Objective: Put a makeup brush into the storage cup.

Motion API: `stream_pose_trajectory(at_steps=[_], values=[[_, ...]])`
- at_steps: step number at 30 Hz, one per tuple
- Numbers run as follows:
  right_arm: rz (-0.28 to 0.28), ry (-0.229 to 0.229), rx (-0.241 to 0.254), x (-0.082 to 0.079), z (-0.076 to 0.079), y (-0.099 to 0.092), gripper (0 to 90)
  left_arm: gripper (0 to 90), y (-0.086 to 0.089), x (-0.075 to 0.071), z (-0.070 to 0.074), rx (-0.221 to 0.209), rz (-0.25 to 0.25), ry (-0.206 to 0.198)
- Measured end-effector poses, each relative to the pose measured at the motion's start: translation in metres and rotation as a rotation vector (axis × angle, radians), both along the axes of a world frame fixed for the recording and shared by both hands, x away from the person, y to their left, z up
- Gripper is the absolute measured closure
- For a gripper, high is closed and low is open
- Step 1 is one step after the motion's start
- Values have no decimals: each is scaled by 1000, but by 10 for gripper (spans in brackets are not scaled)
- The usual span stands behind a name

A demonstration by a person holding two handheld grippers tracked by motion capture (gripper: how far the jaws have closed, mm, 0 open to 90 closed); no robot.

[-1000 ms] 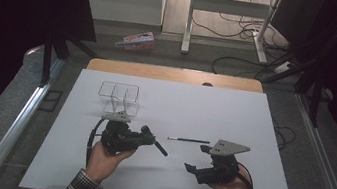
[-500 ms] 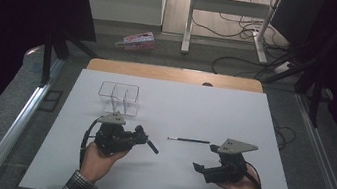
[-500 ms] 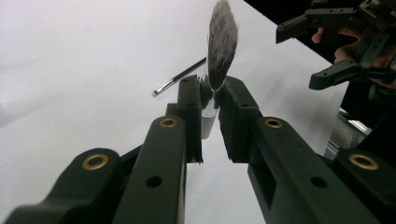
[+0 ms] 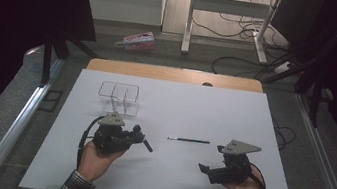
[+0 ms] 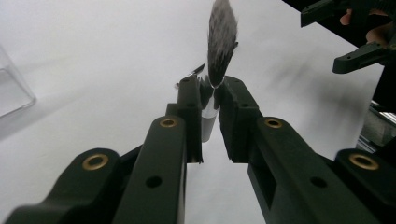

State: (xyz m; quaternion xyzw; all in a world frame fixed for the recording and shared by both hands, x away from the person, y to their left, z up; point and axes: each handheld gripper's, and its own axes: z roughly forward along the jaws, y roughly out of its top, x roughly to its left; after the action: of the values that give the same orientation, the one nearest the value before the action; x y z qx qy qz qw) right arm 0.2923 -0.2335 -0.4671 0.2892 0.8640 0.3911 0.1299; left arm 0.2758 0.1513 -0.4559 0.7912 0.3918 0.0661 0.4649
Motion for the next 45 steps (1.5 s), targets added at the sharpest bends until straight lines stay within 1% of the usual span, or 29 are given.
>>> stream_pose_trajectory(at_steps=[5, 7, 9, 10, 14, 17, 18, 19, 22, 27, 28, 31, 39, 43, 45], values=[[2, -11, -13, 1, -1, -4, 74, 799, 6, 2, -1, -3, 18, -1], [-7, -8, -12, 2, -2, -7, 70, 799, 8, 2, 0, 12, 28, -7], [-11, -9, -11, 2, -2, -8, 68, 799, 8, 2, -1, 15, 33, -8], [-14, -8, -14, 3, -2, -9, 64, 799, 9, 2, -1, 27, 39, -11], [-18, -1, -30, 2, -3, -11, 54, 799, 11, 3, 0, 39, 51, -14], [-26, 0, -41, 2, -4, -12, 47, 799, 13, 4, 0, 39, 56, -16], [-31, 10, -44, 1, -5, -14, 35, 799, 14, 4, 0, 38, 61, -16], [-31, 10, -44, 1, -5, -14, 35, 799, 15, 5, 0, 40, 63, -16], [-40, 21, -48, -1, -6, -16, 24, 799, 19, 6, 0, 29, 73, -17], [-36, 25, -53, -3, -6, -18, 17, 799, 21, 7, 2, 33, 80, -25], [-37, 26, -57, -4, -7, -19, 16, 799, 22, 8, 3, 38, 88, -32], [-40, 29, -57, -6, -7, -21, 11, 799, 24, 9, 4, 37, 95, -35], [-43, 35, -46, -9, -7, -23, 0, 799, 31, 15, 10, 52, 116, -55], [-45, 38, -48, -11, -8, -23, 0, 800, 34, 19, 15, 55, 127, -65], [-43, 37, -47, -12, -8, -23, 0, 799, 36, 22, 21, 65, 136, -77]])
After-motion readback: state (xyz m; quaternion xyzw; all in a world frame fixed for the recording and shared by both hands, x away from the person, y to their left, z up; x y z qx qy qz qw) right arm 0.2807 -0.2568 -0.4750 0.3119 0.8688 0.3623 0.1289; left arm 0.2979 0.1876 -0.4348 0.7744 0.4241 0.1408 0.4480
